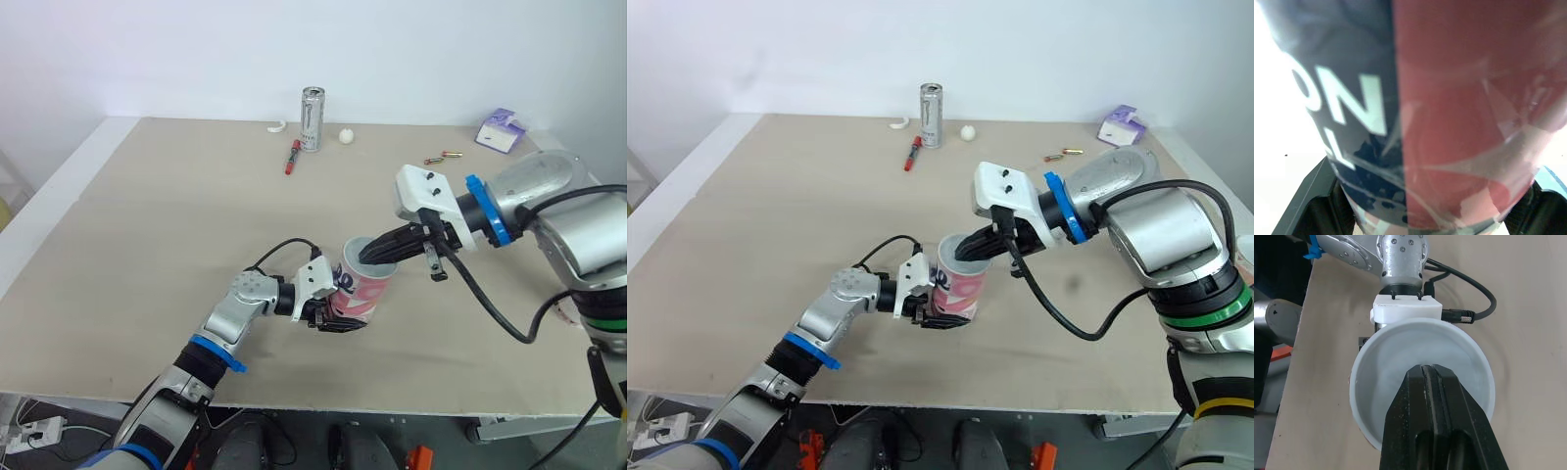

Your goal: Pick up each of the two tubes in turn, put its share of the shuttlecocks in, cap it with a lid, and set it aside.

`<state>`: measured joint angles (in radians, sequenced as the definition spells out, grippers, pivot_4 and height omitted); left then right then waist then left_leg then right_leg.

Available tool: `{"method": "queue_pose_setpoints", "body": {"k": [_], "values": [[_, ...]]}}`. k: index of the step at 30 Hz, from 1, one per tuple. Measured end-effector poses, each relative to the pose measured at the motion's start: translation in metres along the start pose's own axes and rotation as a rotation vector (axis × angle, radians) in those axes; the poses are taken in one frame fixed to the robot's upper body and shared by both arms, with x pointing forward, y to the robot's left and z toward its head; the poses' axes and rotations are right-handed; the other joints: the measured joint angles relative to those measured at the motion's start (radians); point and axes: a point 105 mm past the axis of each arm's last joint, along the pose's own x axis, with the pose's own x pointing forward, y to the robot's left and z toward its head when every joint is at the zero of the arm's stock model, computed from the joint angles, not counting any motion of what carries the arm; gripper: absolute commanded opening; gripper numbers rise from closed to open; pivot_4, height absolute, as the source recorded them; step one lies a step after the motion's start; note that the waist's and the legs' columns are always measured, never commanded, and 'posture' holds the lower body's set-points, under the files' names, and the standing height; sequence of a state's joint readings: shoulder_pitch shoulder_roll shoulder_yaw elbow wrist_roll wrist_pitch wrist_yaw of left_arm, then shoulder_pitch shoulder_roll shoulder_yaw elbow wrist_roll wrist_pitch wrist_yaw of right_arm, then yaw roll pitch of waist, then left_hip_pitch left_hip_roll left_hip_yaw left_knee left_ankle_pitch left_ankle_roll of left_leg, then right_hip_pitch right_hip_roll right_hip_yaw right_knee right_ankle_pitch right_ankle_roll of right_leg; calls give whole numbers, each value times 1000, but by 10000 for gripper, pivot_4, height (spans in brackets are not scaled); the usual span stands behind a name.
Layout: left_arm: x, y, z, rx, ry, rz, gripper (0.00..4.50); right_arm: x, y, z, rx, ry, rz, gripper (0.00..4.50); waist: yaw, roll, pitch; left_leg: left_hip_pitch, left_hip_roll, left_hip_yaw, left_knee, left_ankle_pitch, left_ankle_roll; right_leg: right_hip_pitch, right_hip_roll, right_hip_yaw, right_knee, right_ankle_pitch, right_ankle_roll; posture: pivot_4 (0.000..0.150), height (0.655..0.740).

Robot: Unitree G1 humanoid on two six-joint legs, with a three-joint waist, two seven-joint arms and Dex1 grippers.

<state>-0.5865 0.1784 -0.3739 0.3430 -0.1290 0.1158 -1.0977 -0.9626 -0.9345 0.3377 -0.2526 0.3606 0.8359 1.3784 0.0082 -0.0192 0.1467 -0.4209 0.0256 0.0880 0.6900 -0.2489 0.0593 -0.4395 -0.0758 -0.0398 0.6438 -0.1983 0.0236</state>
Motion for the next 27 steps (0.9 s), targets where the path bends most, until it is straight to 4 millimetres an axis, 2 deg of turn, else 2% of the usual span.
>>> {"method": "queue_pose_setpoints", "body": {"k": [4,9,14,15,16,19,20,22,24,27], "values": [[0,0,-1,-1,1,3,33586,1,0,-1,5,13,1,491,0,-1,-1,4,2,0,0,0,-1,0,-1,-4,-1,0,0,1500,7400],[0,0,-1,-2,4,8,33586,1,-1,-3,17,9,3,491,0,-1,-1,7,3,0,0,-1,-2,3,-11,-20,-2,0,0,1500,7400],[0,0,0,4,-3,6,33586,-7,-3,3,155,-145,44,491,1,0,0,0,3,1,0,0,-1,1,-15,-24,-2,3,-2,1500,7400],[0,0,2,10,-7,6,33586,-15,-4,7,169,-190,40,491,5,0,1,-2,2,1,0,0,-1,-1,-15,-25,-2,4,-3,1500,7400],[1,0,2,13,-10,1,33586,-39,-8,14,162,-254,-12,491,7,0,1,-3,2,1,0,-1,-2,-1,-15,-26,-4,6,-8,1500,7400],[2,-1,3,21,-15,-5,33586,-75,-8,16,175,-382,-99,491,7,-1,1,-4,2,0,-2,-1,-2,1,-15,-27,-11,7,-6,1500,7400],[2,-1,2,21,-17,-6,33586,-88,-5,8,200,-431,-155,491,9,-2,1,-5,2,0,-2,-1,-2,2,-15,-28,-13,8,-5,1500,7400],[1,0,2,20,-19,-6,33586,-93,0,-11,257,-449,-212,491,7,-3,1,-4,2,1,-2,-2,-3,3,-15,-27,-14,8,-4,1500,7400],[-1,1,2,23,-22,0,33586,-85,9,-33,328,-447,-235,491,3,0,2,-4,2,3,-2,-2,-2,2,-15,-24,-14,8,3,1500,7400],[0,1,4,27,-27,-8,33586,-66,30,-58,352,-408,-256,8307,5,-1,2,-4,3,1,-2,-1,0,3,-13,-26,-14,8,4,1500,7400]]}}
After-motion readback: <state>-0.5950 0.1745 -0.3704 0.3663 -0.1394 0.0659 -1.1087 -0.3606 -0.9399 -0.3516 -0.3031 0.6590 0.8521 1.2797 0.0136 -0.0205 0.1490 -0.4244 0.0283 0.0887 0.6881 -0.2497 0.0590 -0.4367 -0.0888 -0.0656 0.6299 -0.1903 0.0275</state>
